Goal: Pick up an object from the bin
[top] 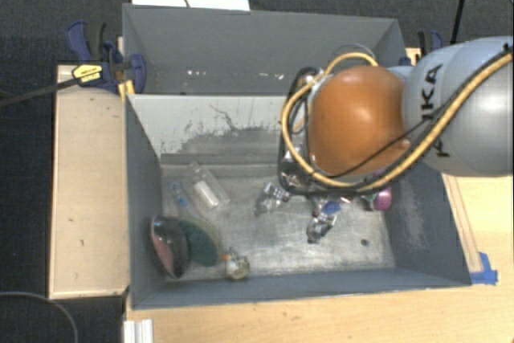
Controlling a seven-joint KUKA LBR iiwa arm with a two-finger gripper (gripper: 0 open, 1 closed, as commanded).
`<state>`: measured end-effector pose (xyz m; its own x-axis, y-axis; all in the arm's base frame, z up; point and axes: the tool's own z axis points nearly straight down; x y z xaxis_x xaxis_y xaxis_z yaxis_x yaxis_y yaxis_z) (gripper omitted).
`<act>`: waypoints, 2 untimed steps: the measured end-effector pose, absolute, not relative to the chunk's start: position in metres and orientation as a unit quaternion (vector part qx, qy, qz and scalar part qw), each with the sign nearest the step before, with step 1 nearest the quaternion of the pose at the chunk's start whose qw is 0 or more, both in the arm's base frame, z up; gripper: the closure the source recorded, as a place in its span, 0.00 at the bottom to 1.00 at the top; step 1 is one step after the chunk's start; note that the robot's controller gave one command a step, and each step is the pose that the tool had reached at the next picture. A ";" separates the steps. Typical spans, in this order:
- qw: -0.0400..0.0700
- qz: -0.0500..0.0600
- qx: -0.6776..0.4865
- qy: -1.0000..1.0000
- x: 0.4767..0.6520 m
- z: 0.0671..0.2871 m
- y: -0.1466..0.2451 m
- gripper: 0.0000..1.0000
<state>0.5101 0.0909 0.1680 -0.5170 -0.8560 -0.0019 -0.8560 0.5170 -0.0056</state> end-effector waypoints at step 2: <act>-0.001 -0.004 -0.697 0.717 0.558 0.070 0.221 0.00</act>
Offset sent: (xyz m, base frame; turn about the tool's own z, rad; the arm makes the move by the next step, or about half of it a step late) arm -0.0209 0.1635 -0.0551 -0.5914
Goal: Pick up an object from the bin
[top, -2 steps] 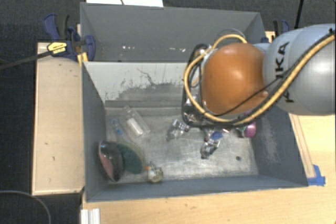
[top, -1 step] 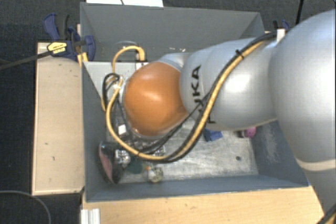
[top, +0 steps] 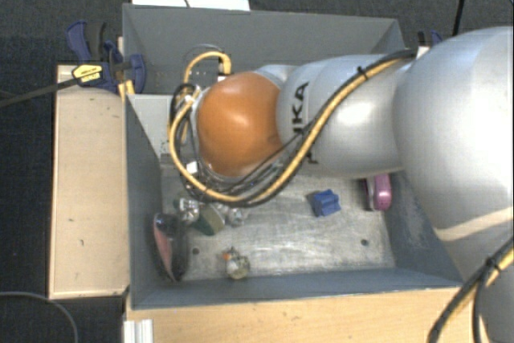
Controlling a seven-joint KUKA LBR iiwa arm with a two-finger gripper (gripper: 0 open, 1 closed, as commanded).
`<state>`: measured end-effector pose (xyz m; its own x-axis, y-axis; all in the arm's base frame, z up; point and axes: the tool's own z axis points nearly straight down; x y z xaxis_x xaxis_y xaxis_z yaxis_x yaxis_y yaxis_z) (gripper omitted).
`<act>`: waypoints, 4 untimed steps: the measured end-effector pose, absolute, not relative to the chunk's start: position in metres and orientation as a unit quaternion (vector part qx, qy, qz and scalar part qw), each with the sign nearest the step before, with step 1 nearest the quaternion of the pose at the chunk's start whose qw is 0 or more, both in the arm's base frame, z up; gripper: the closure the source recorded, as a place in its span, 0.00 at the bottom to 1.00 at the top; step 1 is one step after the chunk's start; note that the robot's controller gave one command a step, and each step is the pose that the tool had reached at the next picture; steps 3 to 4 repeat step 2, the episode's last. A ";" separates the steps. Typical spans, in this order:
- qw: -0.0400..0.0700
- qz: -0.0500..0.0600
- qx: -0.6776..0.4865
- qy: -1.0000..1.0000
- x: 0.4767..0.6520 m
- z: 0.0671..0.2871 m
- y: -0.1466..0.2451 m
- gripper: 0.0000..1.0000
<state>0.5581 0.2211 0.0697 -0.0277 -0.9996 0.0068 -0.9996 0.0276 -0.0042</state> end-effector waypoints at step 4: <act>-0.006 0.001 0.713 -0.701 0.593 0.215 0.256 1.00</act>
Offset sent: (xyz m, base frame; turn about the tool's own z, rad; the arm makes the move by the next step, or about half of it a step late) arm 0.0000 0.0000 0.0000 0.0000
